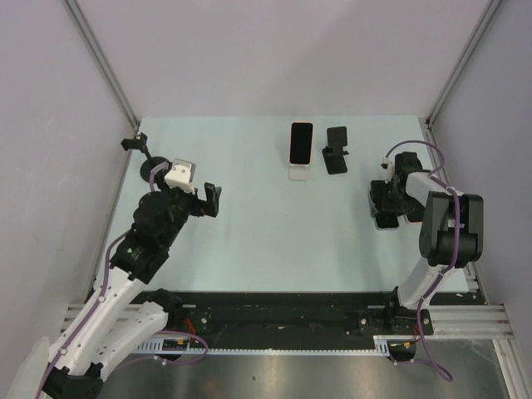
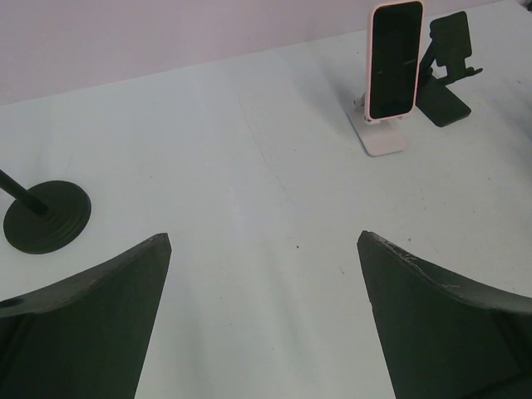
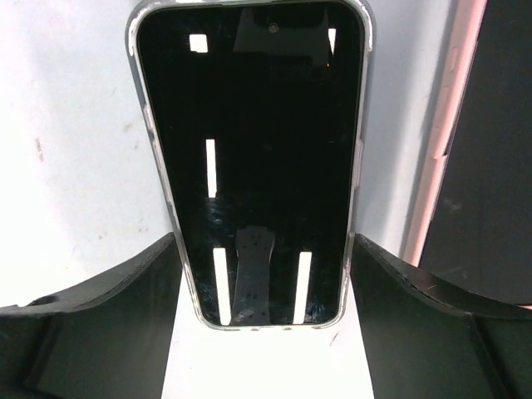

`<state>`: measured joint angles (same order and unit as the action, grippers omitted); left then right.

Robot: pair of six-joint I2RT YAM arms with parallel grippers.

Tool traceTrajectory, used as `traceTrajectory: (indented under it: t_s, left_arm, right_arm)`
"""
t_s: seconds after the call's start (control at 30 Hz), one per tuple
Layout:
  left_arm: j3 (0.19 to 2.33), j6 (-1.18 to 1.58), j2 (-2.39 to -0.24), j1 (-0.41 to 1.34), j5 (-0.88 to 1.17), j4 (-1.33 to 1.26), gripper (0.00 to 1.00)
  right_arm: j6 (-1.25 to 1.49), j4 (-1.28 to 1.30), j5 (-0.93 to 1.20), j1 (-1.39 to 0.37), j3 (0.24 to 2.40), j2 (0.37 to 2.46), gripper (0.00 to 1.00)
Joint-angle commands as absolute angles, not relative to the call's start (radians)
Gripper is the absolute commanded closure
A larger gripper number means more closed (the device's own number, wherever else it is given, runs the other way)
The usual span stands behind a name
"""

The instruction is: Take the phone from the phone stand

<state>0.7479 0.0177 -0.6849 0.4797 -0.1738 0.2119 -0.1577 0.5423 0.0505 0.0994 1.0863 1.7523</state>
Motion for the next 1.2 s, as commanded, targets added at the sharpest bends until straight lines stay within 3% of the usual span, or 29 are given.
traceTrajectory:
  t_s: [0.0, 0.53, 0.73, 0.8, 1.0, 1.17]
  left_arm:
    - [0.741, -0.025, -0.673, 0.489, -0.189, 0.198, 0.0]
    - [0.739, -0.029, -0.681, 0.489, -0.176, 0.196, 0.0]
    - [0.739, -0.031, -0.678, 0.491, -0.175, 0.198, 0.0]
    - [0.739, -0.029, -0.677, 0.491, -0.175, 0.199, 0.0]
    - [0.739, -0.031, -0.675, 0.491, -0.172, 0.199, 0.0]
    - [0.739, -0.029, -0.676, 0.491, -0.172, 0.198, 0.0]
  right_arm:
    - [-0.14, 0.488, 0.045, 0.123, 1.112, 1.778, 1.0]
    - [-0.209, 0.469, 0.005, 0.124, 1.078, 1.766, 0.82]
    - [-0.222, 0.472, 0.002, 0.12, 1.078, 1.769, 0.66]
    - [-0.219, 0.471, 0.002, 0.117, 1.078, 1.769, 0.65]
    - [-0.204, 0.468, 0.005, 0.112, 1.078, 1.769, 0.41]
    - [-0.195, 0.463, 0.002, 0.098, 1.078, 1.753, 0.15]
